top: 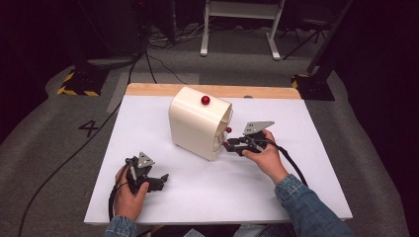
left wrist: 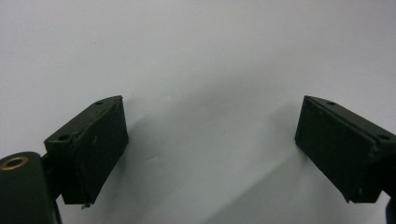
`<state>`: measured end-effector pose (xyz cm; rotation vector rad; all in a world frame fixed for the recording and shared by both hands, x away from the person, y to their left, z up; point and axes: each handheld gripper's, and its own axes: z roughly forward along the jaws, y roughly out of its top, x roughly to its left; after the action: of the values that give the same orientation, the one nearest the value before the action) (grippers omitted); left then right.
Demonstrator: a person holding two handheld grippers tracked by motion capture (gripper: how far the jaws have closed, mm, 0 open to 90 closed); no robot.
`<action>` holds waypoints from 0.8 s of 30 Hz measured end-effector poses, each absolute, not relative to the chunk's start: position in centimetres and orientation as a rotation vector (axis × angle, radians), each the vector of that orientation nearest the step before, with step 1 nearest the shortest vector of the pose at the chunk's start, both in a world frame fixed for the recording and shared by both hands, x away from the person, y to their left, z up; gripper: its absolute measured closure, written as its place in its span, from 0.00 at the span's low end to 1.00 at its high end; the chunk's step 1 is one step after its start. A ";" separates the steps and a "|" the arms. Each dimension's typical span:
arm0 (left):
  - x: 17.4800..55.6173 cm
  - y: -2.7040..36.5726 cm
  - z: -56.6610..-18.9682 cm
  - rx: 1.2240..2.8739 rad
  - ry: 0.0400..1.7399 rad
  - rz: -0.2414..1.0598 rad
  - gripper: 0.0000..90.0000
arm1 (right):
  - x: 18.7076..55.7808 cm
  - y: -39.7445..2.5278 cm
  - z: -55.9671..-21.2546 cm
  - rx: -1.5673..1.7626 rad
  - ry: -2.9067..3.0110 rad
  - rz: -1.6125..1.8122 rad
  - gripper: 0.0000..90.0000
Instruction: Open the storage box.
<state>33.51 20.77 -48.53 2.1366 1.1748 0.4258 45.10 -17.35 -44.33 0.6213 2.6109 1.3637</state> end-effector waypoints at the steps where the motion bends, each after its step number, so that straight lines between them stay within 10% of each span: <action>1: 33.5 20.8 -48.5 2.136 1.175 0.426 0.10 | 45.1 -17.2 -44.6 0.630 2.614 1.365 0.74; 24: 33.5 20.8 -48.5 2.137 1.174 0.427 0.10 | 43.9 -18.7 -44.6 0.653 2.571 1.366 0.82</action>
<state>33.51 20.76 -48.53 2.1372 1.1741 0.4269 43.94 -18.75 -44.59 0.6526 2.5710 1.3661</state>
